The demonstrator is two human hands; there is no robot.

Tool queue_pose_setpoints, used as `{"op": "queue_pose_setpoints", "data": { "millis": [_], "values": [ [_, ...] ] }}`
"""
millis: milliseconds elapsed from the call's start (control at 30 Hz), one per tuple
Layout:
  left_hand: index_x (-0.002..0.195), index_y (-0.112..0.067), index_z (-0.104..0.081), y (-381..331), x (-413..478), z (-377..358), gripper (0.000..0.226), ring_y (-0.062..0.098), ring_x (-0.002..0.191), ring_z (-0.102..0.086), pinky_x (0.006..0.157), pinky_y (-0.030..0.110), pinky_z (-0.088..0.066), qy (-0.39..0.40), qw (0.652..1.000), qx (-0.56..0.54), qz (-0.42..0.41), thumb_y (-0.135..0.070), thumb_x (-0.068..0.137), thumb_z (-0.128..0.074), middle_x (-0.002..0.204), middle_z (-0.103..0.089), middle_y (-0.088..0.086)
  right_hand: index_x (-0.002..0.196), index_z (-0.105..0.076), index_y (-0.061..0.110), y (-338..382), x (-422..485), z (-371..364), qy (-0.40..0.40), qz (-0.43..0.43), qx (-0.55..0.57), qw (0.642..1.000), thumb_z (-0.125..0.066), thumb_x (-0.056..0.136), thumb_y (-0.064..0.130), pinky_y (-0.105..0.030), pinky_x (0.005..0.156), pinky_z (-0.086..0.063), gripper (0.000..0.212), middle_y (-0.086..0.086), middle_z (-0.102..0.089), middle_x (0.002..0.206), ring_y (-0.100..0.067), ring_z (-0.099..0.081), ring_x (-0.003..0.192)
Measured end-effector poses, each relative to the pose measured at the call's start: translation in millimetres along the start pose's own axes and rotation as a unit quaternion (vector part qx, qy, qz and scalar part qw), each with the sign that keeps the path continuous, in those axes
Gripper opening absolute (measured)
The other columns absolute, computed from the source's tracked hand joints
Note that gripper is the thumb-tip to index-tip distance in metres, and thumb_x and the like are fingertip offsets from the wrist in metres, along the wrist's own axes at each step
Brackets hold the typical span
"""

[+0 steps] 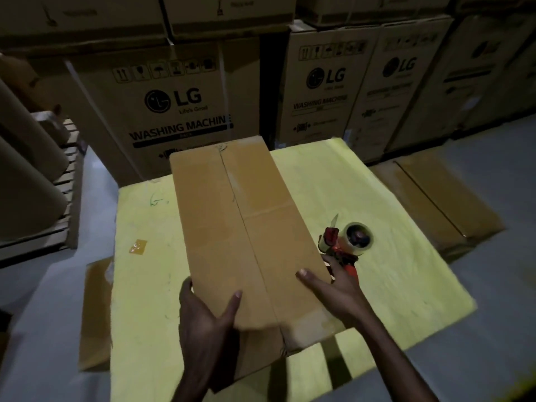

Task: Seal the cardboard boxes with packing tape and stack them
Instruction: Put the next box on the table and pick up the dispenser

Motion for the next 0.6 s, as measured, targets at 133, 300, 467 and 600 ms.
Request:
{"op": "queue_pose_setpoints", "data": {
  "millis": [133,300,467,600],
  "values": [
    [0.161,-0.027,-0.015,-21,53,7,0.111,0.031,0.15,-0.033,0.116,0.055,-0.039,0.011,0.995,0.067,-0.068,-0.064,0.078,-0.079,0.169,-0.022,0.002,0.106,-0.07,0.04,-41,58,13,-0.182,-0.104,0.157,0.965,-0.069,0.066,0.086,-0.05,0.096,-0.055,0.062,0.002,-0.074,0.113,-0.025,-0.069,0.106],
    [0.161,-0.03,-0.021,-31,86,9,0.101,0.029,0.155,-0.021,0.118,0.057,-0.031,0.039,0.989,0.104,-0.099,-0.063,0.082,-0.076,0.173,-0.011,0.001,0.135,-0.049,0.007,-90,90,18,-0.246,-0.202,-0.048,0.947,-0.08,0.08,0.052,-0.045,0.085,-0.048,0.078,-0.023,-0.058,0.132,-0.042,-0.058,0.118],
    [0.153,-0.028,-0.036,-34,82,9,0.084,0.03,0.151,-0.026,0.114,0.059,-0.034,-0.004,0.987,0.123,-0.108,-0.056,0.085,-0.077,0.167,-0.027,0.004,0.121,-0.059,0.001,-128,119,18,-0.156,-0.166,-0.087,0.97,-0.078,0.09,0.035,-0.045,0.085,-0.049,0.05,-0.026,-0.066,0.117,-0.044,-0.062,0.109],
    [0.141,-0.025,-0.052,-59,72,5,0.063,0.026,0.143,-0.039,0.112,0.049,-0.039,-0.063,0.978,0.1,-0.174,-0.045,0.087,-0.079,0.156,-0.044,0.002,0.114,-0.064,0.01,-120,128,24,-0.143,-0.154,-0.002,0.978,-0.065,0.094,0.047,-0.047,0.086,-0.051,0.042,-0.017,-0.067,0.11,-0.038,-0.063,0.1]
  ]
}}
Point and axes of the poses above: each hand's wrist, its own x-axis towards the middle knuckle, its own z-axis out of the back of the hand, y = z × x, the point moved 1 cm from there along x, towards the middle knuckle
